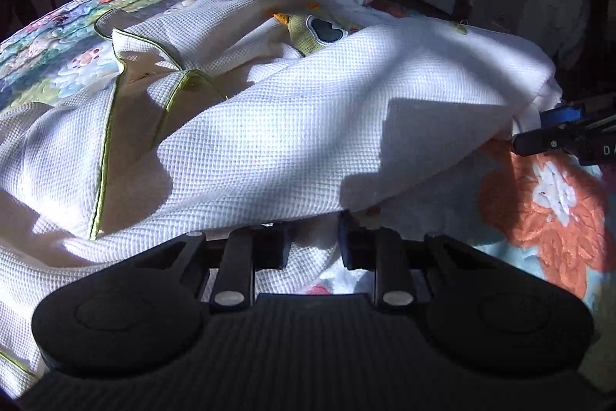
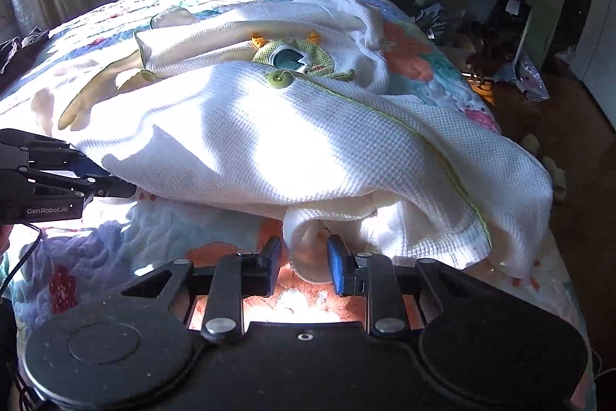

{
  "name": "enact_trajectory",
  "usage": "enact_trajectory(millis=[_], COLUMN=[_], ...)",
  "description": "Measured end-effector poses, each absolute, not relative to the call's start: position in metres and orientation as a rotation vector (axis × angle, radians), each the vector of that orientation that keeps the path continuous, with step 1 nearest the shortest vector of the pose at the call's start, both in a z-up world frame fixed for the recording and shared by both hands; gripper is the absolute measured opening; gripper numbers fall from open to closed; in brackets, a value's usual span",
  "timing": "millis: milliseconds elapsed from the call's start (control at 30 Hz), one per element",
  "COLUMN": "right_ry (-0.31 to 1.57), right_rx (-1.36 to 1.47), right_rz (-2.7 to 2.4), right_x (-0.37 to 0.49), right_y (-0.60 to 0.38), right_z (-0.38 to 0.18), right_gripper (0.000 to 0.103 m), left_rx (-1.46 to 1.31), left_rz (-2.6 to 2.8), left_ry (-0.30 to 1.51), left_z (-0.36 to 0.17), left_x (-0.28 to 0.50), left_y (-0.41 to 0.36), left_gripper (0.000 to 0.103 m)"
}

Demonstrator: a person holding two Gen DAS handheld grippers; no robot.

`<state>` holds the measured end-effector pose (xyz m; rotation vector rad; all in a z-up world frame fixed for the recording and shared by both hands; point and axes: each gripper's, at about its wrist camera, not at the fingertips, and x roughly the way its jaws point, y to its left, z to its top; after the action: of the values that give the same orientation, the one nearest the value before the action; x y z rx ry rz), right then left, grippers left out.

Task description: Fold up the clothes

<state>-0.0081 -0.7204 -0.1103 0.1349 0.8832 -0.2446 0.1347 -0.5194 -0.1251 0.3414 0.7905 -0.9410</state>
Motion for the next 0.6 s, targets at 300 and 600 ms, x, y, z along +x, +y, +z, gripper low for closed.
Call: enact_trajectory(millis=[300,600], right_ry=[0.772,0.716], right_rx=[0.286,0.447], right_rz=[-0.039,0.216], right_x=[-0.037,-0.090], right_y=[-0.734,-0.706], right_z=[-0.088,-0.010], right_gripper=[0.004,0.004], left_rx=[0.366,0.338], left_rz=[-0.933,-0.928], left_ry=[0.665,0.568], left_z=[-0.088,-0.016], left_x=[0.118,0.088], left_y=[-0.503,-0.442], left_gripper=[0.004,0.004])
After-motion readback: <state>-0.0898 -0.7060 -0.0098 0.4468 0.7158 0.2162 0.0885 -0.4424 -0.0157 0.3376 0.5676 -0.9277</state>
